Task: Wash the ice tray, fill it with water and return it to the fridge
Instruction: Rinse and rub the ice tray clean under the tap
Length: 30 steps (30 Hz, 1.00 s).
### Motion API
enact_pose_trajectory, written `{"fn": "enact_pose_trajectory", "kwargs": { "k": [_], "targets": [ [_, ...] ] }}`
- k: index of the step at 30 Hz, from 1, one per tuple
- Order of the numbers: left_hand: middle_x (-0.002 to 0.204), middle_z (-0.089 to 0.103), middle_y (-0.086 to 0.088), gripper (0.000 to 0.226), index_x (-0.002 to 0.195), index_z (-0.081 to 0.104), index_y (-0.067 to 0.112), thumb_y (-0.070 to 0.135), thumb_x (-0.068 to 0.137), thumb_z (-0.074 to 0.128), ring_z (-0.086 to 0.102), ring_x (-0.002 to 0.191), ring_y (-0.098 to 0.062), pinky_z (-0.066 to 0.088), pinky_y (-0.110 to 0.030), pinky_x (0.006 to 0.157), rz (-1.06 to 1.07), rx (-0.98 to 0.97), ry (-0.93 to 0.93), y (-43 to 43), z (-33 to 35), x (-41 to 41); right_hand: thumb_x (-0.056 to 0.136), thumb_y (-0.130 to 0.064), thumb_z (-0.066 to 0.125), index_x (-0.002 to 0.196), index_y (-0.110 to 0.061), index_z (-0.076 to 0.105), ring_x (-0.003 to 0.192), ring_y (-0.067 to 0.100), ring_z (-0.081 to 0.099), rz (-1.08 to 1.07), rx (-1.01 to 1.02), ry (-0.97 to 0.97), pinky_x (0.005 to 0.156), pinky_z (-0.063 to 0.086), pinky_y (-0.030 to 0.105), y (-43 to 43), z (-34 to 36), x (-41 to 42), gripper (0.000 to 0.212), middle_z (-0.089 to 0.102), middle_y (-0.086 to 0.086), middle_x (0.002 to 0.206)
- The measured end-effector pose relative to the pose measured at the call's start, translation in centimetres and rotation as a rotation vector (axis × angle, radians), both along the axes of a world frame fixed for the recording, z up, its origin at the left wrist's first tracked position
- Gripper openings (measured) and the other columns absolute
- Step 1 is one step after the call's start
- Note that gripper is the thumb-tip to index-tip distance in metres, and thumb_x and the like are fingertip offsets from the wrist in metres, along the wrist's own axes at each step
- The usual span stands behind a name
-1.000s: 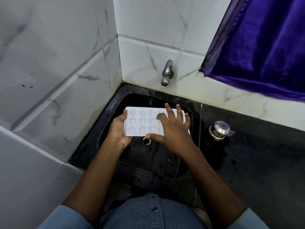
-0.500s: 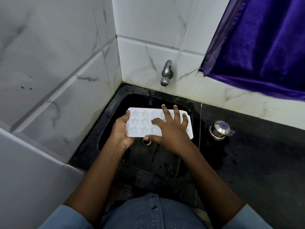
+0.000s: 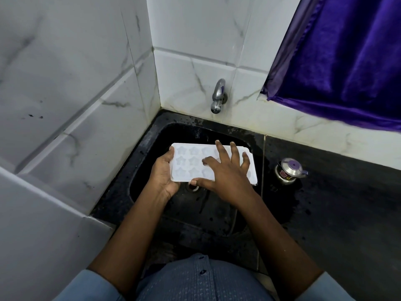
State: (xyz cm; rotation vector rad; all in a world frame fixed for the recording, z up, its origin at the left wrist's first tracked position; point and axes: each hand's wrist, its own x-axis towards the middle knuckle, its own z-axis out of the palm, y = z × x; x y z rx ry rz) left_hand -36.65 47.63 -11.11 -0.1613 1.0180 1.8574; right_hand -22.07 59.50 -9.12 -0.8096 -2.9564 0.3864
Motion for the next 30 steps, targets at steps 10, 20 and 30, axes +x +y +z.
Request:
{"fn": "enact_pose_trajectory", "kwargs": {
  "k": [10,20,30],
  "targets": [
    [0.122,0.076,-0.024,0.051,0.132,0.066,0.002,0.044,0.110,0.048,0.077,0.104,-0.042,0.066,-0.053,0.072,0.000,0.010,-0.012,0.2,-0.1,0.1,0.077,-0.091,0.051,0.131,-0.043,0.055,0.158,0.031,-0.021,0.005,-0.019,0.008,0.119,-0.013,0.063,0.3,0.1,0.3,0.072,-0.003,0.000,0.176],
    [0.117,0.076,-0.028,0.054,0.124,0.068,-0.002,0.045,0.110,0.047,0.079,0.097,-0.042,0.065,-0.051,0.067,-0.036,0.057,-0.056,0.3,-0.1,0.3,0.080,-0.088,0.049,0.134,-0.046,0.052,0.158,0.033,-0.019,0.125,0.000,0.035,0.120,-0.008,0.062,-0.2,0.9,-0.9,0.068,-0.004,-0.001,0.175],
    [0.123,0.074,-0.029,0.057,0.132,0.065,-0.004,0.046,0.110,0.047,0.078,0.100,-0.043,0.065,-0.051,0.069,-0.049,0.054,-0.053,0.4,-0.3,-0.2,0.079,-0.088,0.054,0.134,-0.045,0.058,0.157,0.036,-0.019,0.121,0.022,-0.033,0.119,-0.011,0.064,-0.7,0.9,-2.1,0.070,-0.004,-0.001,0.175]
  ]
}}
